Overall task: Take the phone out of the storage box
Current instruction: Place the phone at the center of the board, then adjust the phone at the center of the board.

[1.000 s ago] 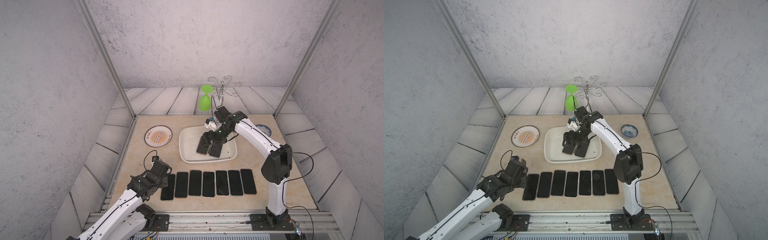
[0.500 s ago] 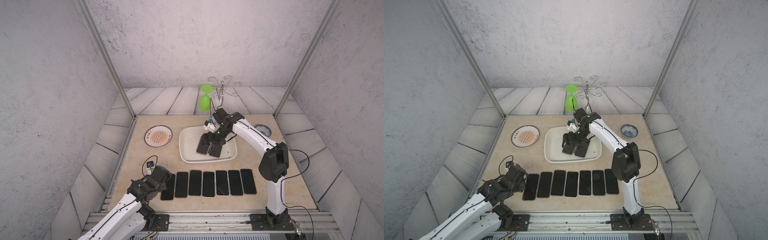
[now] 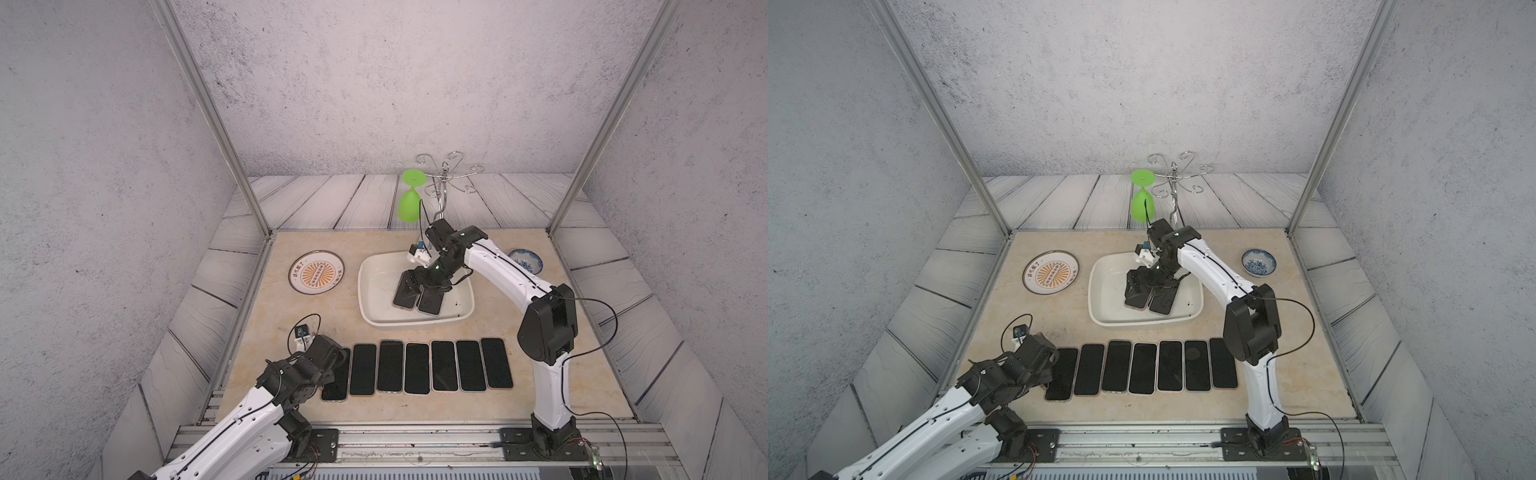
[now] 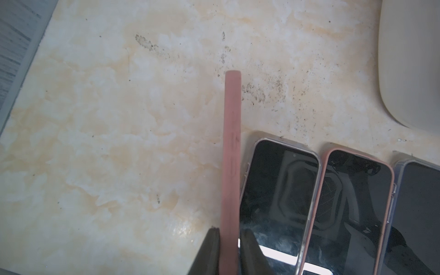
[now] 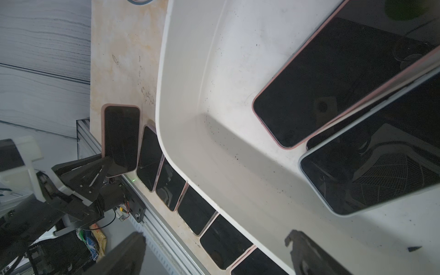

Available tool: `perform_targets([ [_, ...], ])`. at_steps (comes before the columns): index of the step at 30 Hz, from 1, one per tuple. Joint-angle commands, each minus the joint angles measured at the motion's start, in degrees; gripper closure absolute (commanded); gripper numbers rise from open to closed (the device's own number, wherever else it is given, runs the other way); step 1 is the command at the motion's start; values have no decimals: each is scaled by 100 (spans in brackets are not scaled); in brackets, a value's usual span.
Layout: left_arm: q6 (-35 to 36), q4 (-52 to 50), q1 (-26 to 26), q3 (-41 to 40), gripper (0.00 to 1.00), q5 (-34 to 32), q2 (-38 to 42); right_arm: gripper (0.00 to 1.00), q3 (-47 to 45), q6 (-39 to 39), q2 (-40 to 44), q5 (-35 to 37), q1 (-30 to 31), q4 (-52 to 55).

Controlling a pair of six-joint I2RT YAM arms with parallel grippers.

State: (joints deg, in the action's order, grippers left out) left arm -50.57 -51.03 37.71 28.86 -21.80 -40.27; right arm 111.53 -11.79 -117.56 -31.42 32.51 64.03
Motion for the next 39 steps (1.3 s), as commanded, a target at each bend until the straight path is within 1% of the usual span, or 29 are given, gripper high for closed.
perform_targets([
  [1, -100, -127, 41, 53, 77, -175, -90, 1, -43, 102, -30, -44, -9, 87],
  [2, -142, -170, 43, 72, 76, -218, -106, 1, -49, 107, -30, -33, -8, 82],
  [5, -272, -258, 41, 102, 67, -327, -105, 1, -57, 116, -27, -35, -8, 82],
  [7, -455, -405, 43, 132, 54, -458, -82, 1, -76, 116, -29, -16, -14, 75],
  [9, -694, -608, 34, 177, 43, -621, -69, 1, -86, 119, -22, -22, -10, 75],
  [11, -794, -644, 17, 173, 38, -680, -32, 1, -134, 133, -2, -13, -10, 60],
  [13, -1014, -826, -67, 220, 29, -782, 4, 1, -183, 133, 20, 19, -10, 31],
  [15, -924, -716, -139, 168, 26, -719, 91, 1, -201, 141, 20, 10, -9, 39],
  [19, -1080, -842, -281, 190, 23, -806, 167, 1, -204, 151, 9, 56, -15, 26],
  [21, -1261, -966, -353, 213, 19, -858, 154, 1, -209, 159, -8, 55, -13, 36],
  [25, -1143, -870, -554, 239, 17, -756, -51, 1, -236, 159, -39, 56, -12, 27],
  [27, -1219, -953, -616, 330, 18, -820, -80, 1, -245, 168, -44, 51, -15, 23],
  [30, -1249, -1040, -625, 418, 17, -930, 302, 1, -263, 179, -39, 48, -9, 5],
  [31, -1175, -963, -629, 433, 17, -871, 519, 1, -261, 173, -50, 24, -14, 4],
  [32, -947, -672, -629, 403, 17, -657, 801, 1, -254, 178, -57, 6, -13, 4],
  [33, -550, -95, -626, 251, 11, -221, 1062, 1, -237, 174, -73, 10, -9, -4],
  [34, -458, 345, -625, 98, 6, 156, 1207, 1, -224, 167, -90, 5, -8, 0],
  [35, -532, 663, -625, -21, 1, 552, 1184, 1, -191, 173, -122, 10, -9, 8],
  [36, -598, 863, -627, -104, 1, 919, 969, 1, -151, 155, -158, -2, -9, 35],
  [37, -610, 925, -617, -106, 2, 1152, 642, 1, -127, 160, -185, -31, -9, 39],
  [38, -564, 908, -603, -41, 2, 1436, 185, 1, -122, 160, -193, -66, -9, 31],
  [39, -496, 856, -579, 46, 2, 1582, -287, 1, -122, 160, -197, -91, -9, 31],
])
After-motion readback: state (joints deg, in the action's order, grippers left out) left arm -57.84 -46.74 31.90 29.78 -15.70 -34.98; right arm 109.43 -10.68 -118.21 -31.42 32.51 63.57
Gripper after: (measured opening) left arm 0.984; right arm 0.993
